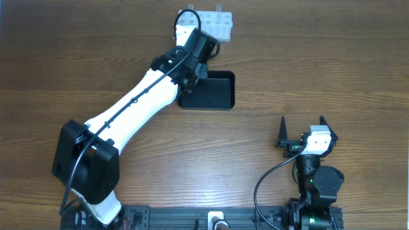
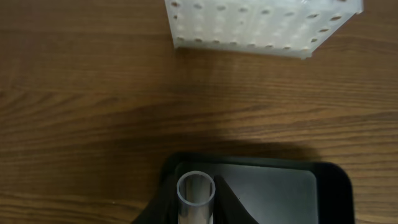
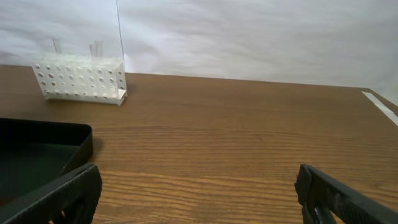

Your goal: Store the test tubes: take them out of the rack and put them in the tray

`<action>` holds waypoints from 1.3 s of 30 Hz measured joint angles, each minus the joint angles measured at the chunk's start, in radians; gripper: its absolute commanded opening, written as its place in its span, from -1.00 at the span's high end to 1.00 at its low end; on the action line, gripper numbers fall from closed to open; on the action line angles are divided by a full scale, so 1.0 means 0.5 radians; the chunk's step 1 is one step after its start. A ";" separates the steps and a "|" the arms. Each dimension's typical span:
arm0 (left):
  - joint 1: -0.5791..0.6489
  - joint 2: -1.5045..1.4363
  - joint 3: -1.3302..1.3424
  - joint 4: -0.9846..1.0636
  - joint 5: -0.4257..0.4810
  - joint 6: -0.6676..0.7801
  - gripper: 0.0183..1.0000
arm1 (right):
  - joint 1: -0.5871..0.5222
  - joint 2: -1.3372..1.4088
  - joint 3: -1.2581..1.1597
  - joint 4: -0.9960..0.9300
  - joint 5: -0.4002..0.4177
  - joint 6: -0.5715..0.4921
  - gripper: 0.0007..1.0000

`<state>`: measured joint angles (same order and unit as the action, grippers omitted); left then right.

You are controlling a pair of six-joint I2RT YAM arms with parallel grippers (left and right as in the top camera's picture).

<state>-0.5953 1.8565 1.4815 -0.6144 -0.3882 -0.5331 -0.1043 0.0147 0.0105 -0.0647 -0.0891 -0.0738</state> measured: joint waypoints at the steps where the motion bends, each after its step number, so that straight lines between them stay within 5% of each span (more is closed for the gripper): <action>1: 0.000 0.011 0.000 -0.022 0.007 -0.008 0.96 | 0.000 0.000 0.000 0.000 0.000 0.000 -0.98; 25: 0.000 0.279 0.000 -0.004 0.037 -0.134 0.95 | 0.000 0.000 0.000 0.000 0.000 -0.001 -0.98; 39: 0.018 0.365 0.000 0.061 0.037 -0.150 0.21 | 0.000 0.000 0.000 0.000 0.000 -0.001 -0.99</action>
<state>-0.5861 2.0388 1.4815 -0.5838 -0.3698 -0.6079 -0.1043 0.0147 0.0105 -0.0647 -0.0891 -0.0742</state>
